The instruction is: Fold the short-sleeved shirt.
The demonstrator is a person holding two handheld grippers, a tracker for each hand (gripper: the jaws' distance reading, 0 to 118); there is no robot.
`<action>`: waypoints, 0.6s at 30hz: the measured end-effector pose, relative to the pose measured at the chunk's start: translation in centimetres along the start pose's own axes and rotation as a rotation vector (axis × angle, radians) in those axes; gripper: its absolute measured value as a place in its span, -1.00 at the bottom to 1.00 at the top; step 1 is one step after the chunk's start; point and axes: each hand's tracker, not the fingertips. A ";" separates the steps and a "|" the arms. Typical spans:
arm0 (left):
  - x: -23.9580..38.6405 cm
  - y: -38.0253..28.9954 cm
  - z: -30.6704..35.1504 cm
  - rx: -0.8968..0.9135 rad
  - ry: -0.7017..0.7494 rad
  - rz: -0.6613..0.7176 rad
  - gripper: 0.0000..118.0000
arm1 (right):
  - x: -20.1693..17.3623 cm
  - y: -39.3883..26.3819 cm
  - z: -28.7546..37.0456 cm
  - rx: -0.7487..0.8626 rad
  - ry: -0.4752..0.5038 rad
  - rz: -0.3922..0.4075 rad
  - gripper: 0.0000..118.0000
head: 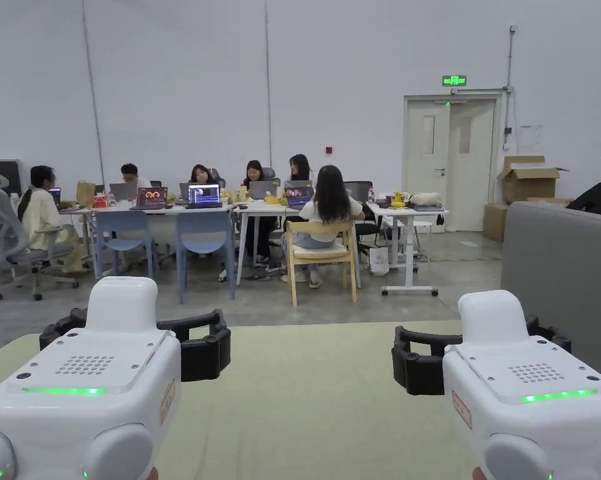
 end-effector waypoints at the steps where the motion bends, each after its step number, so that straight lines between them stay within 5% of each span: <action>1: 0.0 0.0 0.0 -0.002 0.005 -0.009 1.00 | 0.0 0.0 0.0 -0.002 0.000 0.007 1.00; 18: -0.5 0.0 0.4 0.004 0.020 0.008 1.00 | 0.0 -0.1 0.3 -0.007 -0.014 -0.003 1.00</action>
